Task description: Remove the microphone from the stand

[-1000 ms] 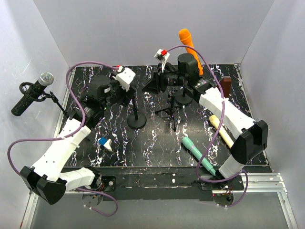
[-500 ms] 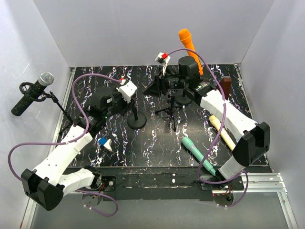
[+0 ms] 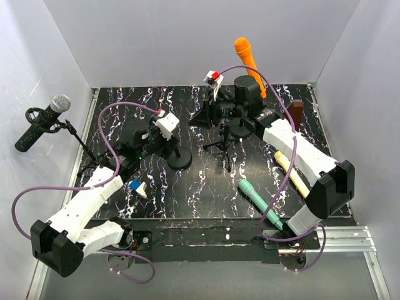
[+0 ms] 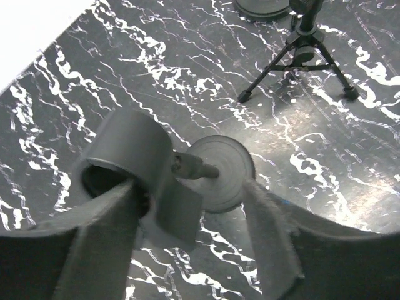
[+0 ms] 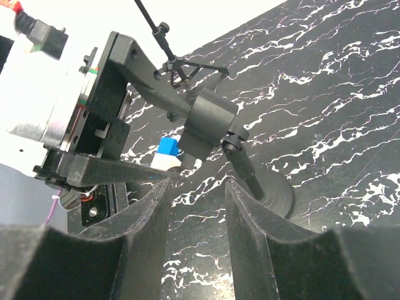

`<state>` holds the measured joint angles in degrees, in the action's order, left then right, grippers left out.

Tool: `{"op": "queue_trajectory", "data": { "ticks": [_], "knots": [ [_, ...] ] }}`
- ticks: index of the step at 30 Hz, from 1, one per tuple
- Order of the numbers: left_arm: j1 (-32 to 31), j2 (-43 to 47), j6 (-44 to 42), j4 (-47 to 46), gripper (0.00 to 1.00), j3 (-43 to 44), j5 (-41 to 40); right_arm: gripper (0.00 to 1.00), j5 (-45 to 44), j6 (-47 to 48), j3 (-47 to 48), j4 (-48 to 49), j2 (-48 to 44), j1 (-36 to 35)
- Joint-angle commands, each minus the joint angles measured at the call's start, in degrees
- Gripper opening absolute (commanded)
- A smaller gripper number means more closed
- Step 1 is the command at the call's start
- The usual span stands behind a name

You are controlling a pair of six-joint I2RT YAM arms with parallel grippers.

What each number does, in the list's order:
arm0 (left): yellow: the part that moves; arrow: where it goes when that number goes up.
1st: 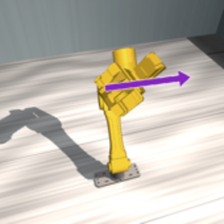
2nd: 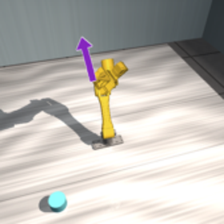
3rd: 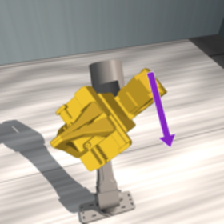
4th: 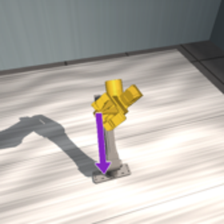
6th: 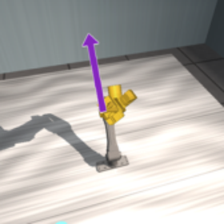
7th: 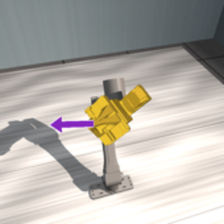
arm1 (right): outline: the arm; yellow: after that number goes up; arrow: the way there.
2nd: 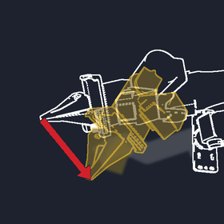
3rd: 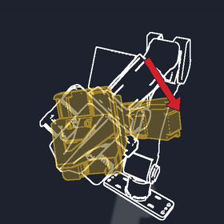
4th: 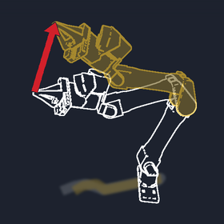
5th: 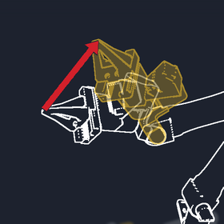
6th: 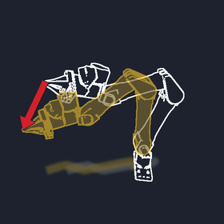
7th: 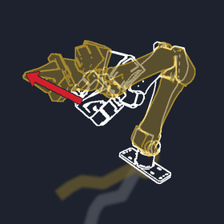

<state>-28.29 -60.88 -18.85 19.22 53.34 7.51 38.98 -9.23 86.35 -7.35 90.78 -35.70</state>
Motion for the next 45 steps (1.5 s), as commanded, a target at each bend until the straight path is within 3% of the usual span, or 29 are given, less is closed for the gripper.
{"op": "queue_trajectory", "data": {
  "ticks": [1, 5, 15, 21, 25, 29, 38, 45],
  "knots": [
    [0.34, -0.55, 2.41, 0.90, 0.71, 1.05, -0.39, 0.47, -0.31, 2.37, 0.14, 0.94, -3.24, -0.33],
    [0.34, -1.87, 3.38, 1.78, 0.79, 4.92, 0.75, 0.50, -1.62, 4.92, 0.14, -1.08, -4.29, -0.33],
    [0.43, -3.89, 6.37, 6.96, 0.78, 15.46, 3.74, 0.52, -5.22, 10.71, -2.06, -8.45, -8.95, 0.46],
    [0.52, -3.37, 4.35, 12.24, 0.83, 17.76, 1.20, 0.55, -25.59, 9.60, -0.48, -19.17, -11.85, 0.72],
    [0.87, -2.84, 4.70, 11.63, 0.87, 14.34, -4.42, 0.59, -32.64, 6.69, -1.61, -21.04, -12.38, 0.81],
    [0.96, -4.50, 4.61, 8.47, 0.87, 11.18, -4.96, 0.62, -38.61, 4.94, -1.27, -20.95, -10.02, 0.90],
    [1.13, -11.45, 5.05, 2.05, 0.77, 10.30, -2.50, 0.62, -44.34, 2.03, 0.05, -18.93, -2.81, 1.69],
    [1.31, -11.45, 3.38, -1.29, 0.57, 6.34, -2.15, 0.58, -45.22, 1.15, 0.40, -19.10, 0.27, 1.95]
  ]
}}
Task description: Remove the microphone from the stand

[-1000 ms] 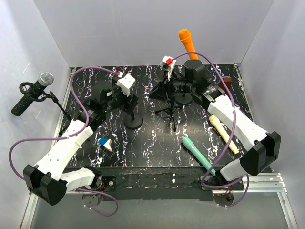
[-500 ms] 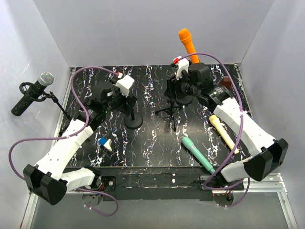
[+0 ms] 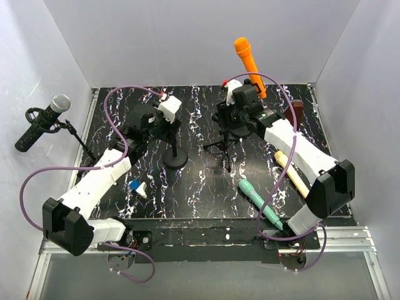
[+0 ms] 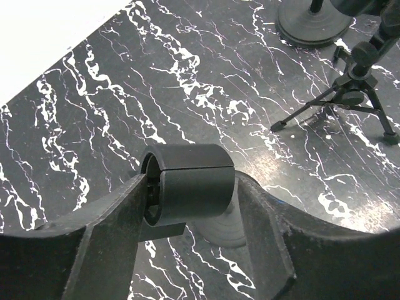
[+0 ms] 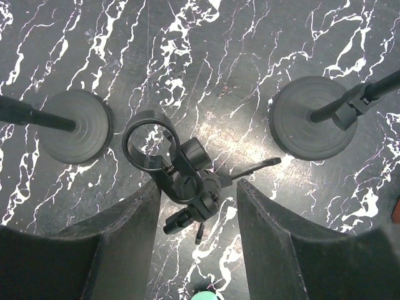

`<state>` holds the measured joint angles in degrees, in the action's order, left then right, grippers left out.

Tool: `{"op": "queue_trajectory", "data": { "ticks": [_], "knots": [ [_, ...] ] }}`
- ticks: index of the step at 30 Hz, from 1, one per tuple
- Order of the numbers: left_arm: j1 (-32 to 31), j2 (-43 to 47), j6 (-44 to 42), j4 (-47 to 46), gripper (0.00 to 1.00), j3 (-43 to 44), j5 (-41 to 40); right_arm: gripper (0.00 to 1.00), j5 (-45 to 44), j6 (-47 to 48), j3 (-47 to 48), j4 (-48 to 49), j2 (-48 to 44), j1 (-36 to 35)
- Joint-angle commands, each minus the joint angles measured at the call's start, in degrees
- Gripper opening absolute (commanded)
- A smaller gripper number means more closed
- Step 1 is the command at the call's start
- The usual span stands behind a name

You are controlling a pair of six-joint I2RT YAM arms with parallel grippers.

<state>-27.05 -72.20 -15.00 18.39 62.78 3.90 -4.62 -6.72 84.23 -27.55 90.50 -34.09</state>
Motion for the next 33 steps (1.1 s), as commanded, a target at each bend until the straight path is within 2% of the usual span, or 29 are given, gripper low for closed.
{"op": "queue_trajectory", "data": {
  "ticks": [1, 3, 7, 12, 15, 24, 33],
  "knots": [
    [0.07, -0.13, -0.64, -0.81, 0.54, -3.63, 1.46, 0.55, -1.18, -1.36, 2.61, 0.83, 0.82, 0.34],
    [0.15, -0.04, -0.90, -1.43, 0.50, -4.33, 1.81, 0.48, 0.13, -1.37, 2.35, 0.83, 1.43, 0.42],
    [0.24, 0.40, -3.62, -2.40, 0.39, -5.30, 2.43, 0.17, 3.91, 0.48, 2.34, 2.06, 2.66, 0.34],
    [0.77, 1.01, -5.48, -3.97, 0.31, -5.48, 0.50, 0.01, 10.32, 0.57, 6.03, 3.90, 5.03, 0.25],
    [1.38, 1.63, -5.74, -4.16, 0.30, -4.43, 1.19, 0.01, 13.14, 0.39, 9.37, 4.96, 7.23, -0.10],
    [1.56, 2.51, -5.83, -2.84, 0.32, -4.16, 2.25, 0.01, 13.24, 1.80, 20.97, 6.89, 15.67, -1.68],
    [1.56, 2.51, -3.80, -1.69, 0.52, -3.81, 5.50, 0.01, 10.60, 4.78, 26.69, 10.93, 21.20, -2.39]
  ]
}}
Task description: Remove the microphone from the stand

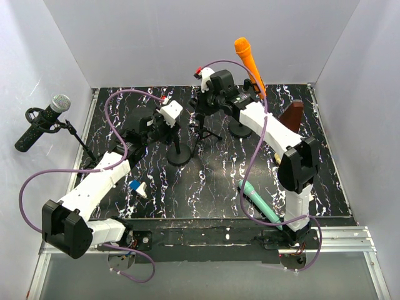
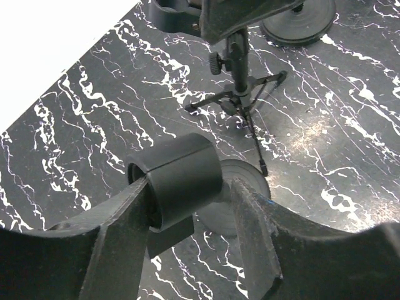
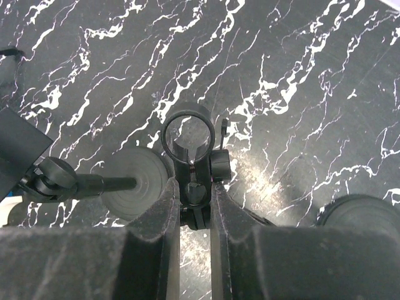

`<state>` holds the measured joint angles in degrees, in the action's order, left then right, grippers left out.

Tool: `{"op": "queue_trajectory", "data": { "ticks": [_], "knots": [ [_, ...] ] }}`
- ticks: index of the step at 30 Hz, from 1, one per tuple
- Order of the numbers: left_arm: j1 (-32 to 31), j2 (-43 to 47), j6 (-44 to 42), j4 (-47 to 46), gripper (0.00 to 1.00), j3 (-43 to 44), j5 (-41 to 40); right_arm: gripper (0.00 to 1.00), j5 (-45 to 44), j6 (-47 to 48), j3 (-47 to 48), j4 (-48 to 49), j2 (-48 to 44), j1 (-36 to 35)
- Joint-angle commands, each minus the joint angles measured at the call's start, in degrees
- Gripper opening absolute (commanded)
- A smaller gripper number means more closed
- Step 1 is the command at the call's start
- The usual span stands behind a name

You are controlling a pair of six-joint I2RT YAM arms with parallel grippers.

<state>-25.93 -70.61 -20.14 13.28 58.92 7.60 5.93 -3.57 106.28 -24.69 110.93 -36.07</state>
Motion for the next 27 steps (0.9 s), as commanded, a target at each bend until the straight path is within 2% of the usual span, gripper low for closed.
{"op": "queue_trajectory", "data": {
  "ticks": [1, 7, 10, 12, 14, 16, 22, 27],
  "knots": [
    [0.44, 0.82, 1.42, 3.60, 0.53, 0.06, 1.81, 0.01, -0.39, 1.90, 5.33, 8.60, 1.21, -0.40],
    [0.44, 0.65, 1.42, 3.77, 0.62, 1.11, 2.07, 0.02, -0.40, 2.69, 7.54, 8.69, 3.50, -0.40],
    [0.44, 0.47, 1.33, 4.04, 0.66, 1.81, 1.99, 0.24, 2.15, 3.31, 7.54, 6.85, 3.50, -0.40],
    [0.44, 0.21, 1.24, 4.04, 0.69, 2.08, 1.72, 0.48, 2.42, 3.31, 7.63, 4.83, 3.06, -0.40],
    [0.44, 0.03, 1.07, 4.39, 0.72, 2.95, 1.20, 0.59, 2.15, 3.40, 7.98, 3.16, 1.92, -0.40],
    [0.44, 0.03, 1.16, 5.09, 0.75, 4.62, 0.93, 0.65, 2.06, 3.31, 7.63, 2.28, -0.44, -0.22],
    [0.44, 0.21, 0.11, 11.14, 0.82, 13.75, 2.42, 0.67, 8.56, 7.35, 5.88, -2.46, -12.74, 0.13],
    [0.44, -1.01, -1.92, 19.92, 0.85, 22.89, 6.11, 0.67, 15.68, 10.77, -2.19, -2.91, -26.97, 1.62]
  ]
}}
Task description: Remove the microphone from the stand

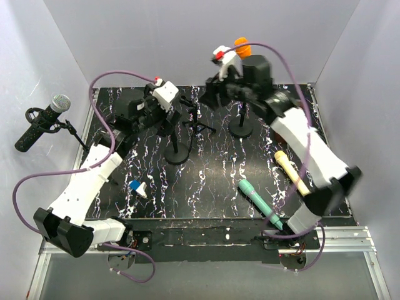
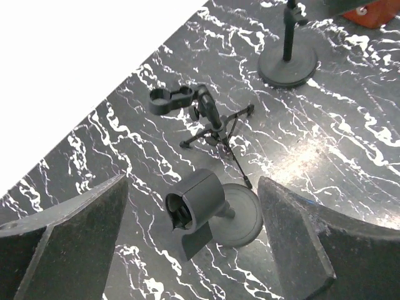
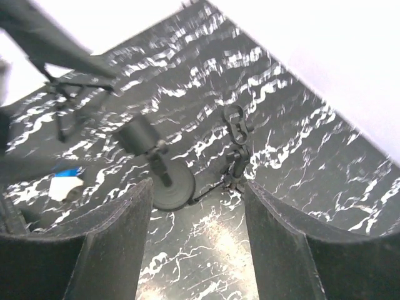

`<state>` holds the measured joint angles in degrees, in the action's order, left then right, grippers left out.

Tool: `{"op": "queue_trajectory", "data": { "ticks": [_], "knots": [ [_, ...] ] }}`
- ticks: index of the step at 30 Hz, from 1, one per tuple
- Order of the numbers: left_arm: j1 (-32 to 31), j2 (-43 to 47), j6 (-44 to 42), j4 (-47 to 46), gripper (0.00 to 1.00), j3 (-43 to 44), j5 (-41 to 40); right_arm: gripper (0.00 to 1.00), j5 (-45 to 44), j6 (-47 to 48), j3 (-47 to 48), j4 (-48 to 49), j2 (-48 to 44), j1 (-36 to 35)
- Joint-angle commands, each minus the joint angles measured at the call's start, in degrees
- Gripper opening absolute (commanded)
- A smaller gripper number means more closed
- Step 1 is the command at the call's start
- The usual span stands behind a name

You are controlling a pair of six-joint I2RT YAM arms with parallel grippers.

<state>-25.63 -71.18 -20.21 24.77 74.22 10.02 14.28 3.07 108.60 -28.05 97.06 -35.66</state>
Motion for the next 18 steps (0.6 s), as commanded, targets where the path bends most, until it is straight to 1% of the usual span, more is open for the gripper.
{"op": "queue_trajectory", "data": {
  "ticks": [1, 3, 5, 7, 9, 10, 12, 13, 15, 18],
  "knots": [
    [0.14, -0.89, -2.46, 11.14, 0.86, 9.52, 4.39, 0.67, 7.86, 5.09, -6.53, 0.98, -16.60, 1.90],
    [0.14, -1.16, -5.61, 15.46, 0.86, 12.08, 5.70, 0.71, 7.95, 7.29, -10.49, 1.68, -22.76, 3.83],
    [0.14, -0.28, -11.75, 19.33, 0.86, 13.76, 7.29, 0.75, 6.29, 8.09, -11.83, -0.06, -26.64, 6.99],
    [0.14, 0.94, -17.64, 21.19, 0.85, 14.11, 7.56, 0.76, 5.49, 8.09, -9.21, -5.23, -27.45, 11.81],
    [0.14, 1.57, -20.82, 20.84, 0.86, 14.29, 7.82, 0.76, 7.59, 7.04, -5.34, -11.21, -25.52, 18.40],
    [0.14, 1.31, -21.62, 20.58, 0.86, 14.20, 8.52, 0.76, 9.43, 6.17, -4.28, -12.19, -24.64, 22.09],
    [0.05, -0.27, -21.37, 18.83, 0.86, 14.47, 11.58, 0.77, 16.79, 7.03, -4.62, -11.15, -22.10, 27.55],
    [0.14, -1.32, -20.41, 17.95, 0.86, 14.99, 13.69, 0.78, 19.70, 8.86, -4.36, -10.80, -20.61, 29.05],
    [0.14, -3.26, -17.87, 14.44, 0.85, 14.82, 16.51, 0.79, 23.14, 10.89, -3.75, -9.05, -17.27, 30.99],
    [0.14, -5.37, -14.17, 8.82, 0.84, 12.89, 17.49, 0.80, 26.58, 13.18, -1.64, -5.62, -12.08, 32.23]
  ]
}}
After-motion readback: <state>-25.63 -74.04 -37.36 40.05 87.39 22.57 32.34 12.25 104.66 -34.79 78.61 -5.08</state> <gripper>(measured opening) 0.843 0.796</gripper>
